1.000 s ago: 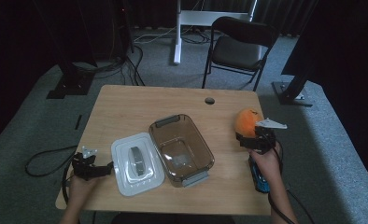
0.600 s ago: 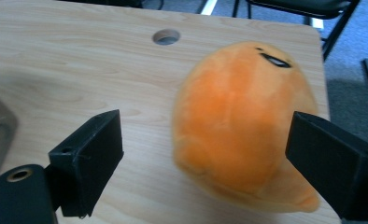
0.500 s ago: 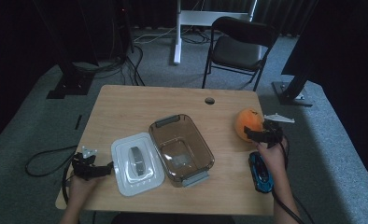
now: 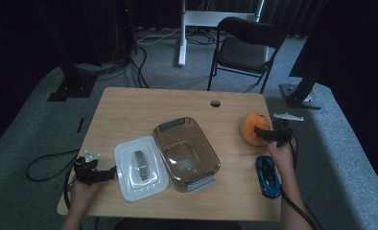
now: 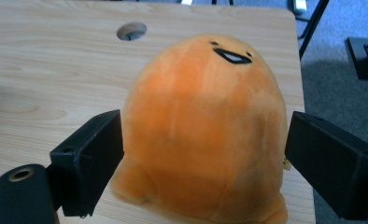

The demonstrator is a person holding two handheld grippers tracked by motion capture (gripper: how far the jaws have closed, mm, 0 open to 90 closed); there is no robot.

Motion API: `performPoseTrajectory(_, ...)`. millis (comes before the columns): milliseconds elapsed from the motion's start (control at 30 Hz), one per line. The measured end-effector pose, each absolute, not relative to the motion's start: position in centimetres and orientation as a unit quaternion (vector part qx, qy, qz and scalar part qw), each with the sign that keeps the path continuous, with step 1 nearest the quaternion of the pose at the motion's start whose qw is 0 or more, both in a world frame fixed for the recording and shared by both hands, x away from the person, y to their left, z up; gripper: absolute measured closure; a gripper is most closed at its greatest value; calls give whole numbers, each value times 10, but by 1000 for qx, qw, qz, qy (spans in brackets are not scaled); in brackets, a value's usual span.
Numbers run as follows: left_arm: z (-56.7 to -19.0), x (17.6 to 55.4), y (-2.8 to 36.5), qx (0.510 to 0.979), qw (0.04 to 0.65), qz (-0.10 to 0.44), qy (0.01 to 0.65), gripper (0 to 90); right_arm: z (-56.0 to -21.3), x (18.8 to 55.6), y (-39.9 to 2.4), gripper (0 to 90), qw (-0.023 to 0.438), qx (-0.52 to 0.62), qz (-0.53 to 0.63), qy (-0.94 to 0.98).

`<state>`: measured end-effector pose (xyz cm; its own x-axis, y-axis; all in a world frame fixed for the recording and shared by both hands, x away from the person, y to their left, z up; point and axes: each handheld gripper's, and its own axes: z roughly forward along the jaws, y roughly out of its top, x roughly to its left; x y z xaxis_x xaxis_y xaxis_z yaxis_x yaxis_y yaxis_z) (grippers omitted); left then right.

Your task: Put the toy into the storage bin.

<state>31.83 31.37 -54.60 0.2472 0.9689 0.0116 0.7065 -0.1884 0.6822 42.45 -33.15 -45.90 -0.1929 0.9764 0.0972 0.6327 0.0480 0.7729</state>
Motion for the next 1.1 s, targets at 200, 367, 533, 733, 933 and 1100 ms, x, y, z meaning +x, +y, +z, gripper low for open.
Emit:
performPoseTrajectory(200, -546, 318, 314, 736, 286, 229, 569, 3, -463, 431, -334, 109, 236, 595, 352, 683)
performPoseTrajectory(367, -546, 318, 314, 736, 286, 229, 569, 3, -465, 437, -336, 125, 230, 601, 342, 685)
performPoseTrajectory(533, -546, 318, 314, 736, 286, 229, 569, 2, -470, 442, -337, 124, 219, 606, 339, 686)
performPoseTrajectory(733, -546, 318, 314, 737, 287, 229, 568, 3, -477, 443, -335, 123, 206, 603, 342, 691)
performPoseTrajectory(933, -546, 318, 314, 737, 287, 229, 568, 3, -485, 440, -328, 113, 204, 596, 348, 694)
performPoseTrajectory(1100, -546, 318, 314, 737, 287, 229, 568, 2, -487, 438, -326, 112, 205, 593, 344, 698)
